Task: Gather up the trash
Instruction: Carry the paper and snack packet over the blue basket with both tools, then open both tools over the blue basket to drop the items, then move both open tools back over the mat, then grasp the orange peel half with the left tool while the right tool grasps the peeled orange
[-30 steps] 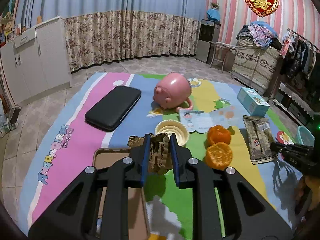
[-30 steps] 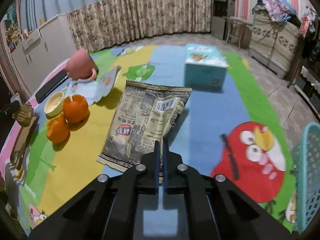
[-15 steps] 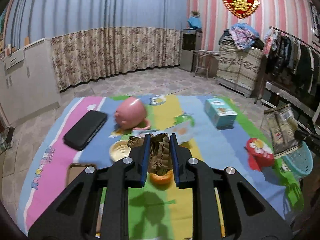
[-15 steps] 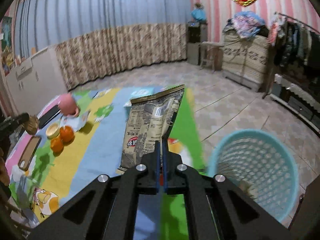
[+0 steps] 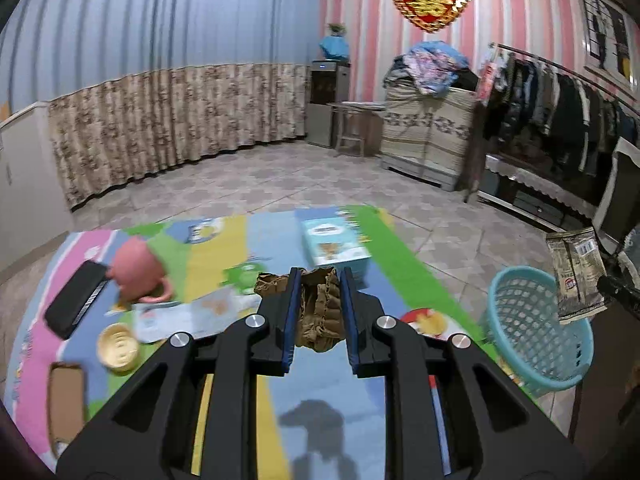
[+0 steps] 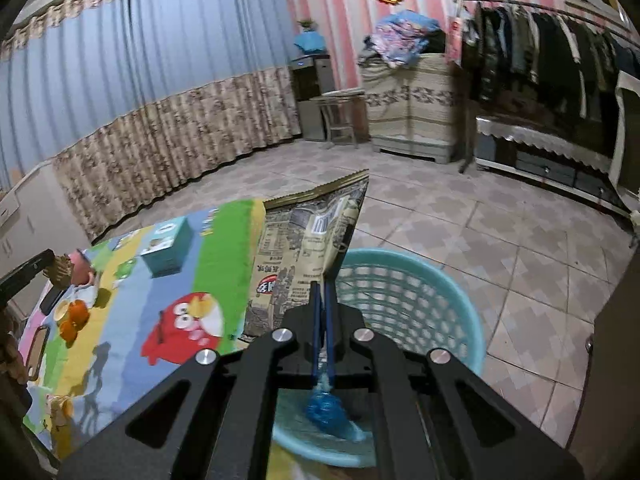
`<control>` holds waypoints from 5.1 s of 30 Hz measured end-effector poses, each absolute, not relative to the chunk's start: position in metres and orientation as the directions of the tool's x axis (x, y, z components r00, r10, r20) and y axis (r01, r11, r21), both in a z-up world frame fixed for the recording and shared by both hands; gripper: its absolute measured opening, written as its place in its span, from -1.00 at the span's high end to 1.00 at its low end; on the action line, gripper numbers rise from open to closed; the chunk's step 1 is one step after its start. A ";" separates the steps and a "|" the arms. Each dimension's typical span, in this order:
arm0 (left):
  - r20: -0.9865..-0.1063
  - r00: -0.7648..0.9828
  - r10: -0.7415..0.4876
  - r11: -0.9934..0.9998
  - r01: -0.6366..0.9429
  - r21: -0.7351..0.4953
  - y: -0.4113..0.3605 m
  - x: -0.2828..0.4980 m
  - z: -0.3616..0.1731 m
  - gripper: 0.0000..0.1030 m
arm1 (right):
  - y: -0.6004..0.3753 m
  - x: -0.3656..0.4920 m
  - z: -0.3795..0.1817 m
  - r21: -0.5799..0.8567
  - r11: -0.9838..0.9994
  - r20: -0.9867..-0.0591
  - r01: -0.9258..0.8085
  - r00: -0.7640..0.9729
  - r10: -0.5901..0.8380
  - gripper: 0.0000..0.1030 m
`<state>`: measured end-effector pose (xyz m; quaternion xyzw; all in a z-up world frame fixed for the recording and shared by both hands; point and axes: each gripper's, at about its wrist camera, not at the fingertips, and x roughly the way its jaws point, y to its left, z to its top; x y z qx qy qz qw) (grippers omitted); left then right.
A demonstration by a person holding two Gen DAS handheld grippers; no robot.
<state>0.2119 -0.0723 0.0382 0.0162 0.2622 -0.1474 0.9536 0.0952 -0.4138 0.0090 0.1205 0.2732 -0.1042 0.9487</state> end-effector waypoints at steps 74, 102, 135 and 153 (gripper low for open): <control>-0.497 0.798 -0.341 0.927 0.372 -0.039 -0.171 0.212 0.017 -0.89 | -0.420 0.126 -0.038 0.132 0.926 -0.602 0.354 0.770 -0.208 -0.84; -0.588 0.808 -0.032 0.999 0.044 0.006 0.055 0.182 -0.031 -0.89 | -0.258 0.155 -0.018 0.120 0.982 -0.572 0.146 0.819 -0.052 -0.88; -0.660 0.749 -0.058 0.997 0.077 -0.001 0.115 0.214 -0.057 0.22 | -0.140 0.184 -0.051 0.058 0.998 -0.660 0.022 0.751 0.021 -0.88; -0.584 0.808 0.071 0.986 -0.145 -0.081 0.217 0.208 -0.049 0.22 | 0.004 0.253 -0.066 -0.004 0.976 -0.719 -0.219 0.679 0.149 -0.88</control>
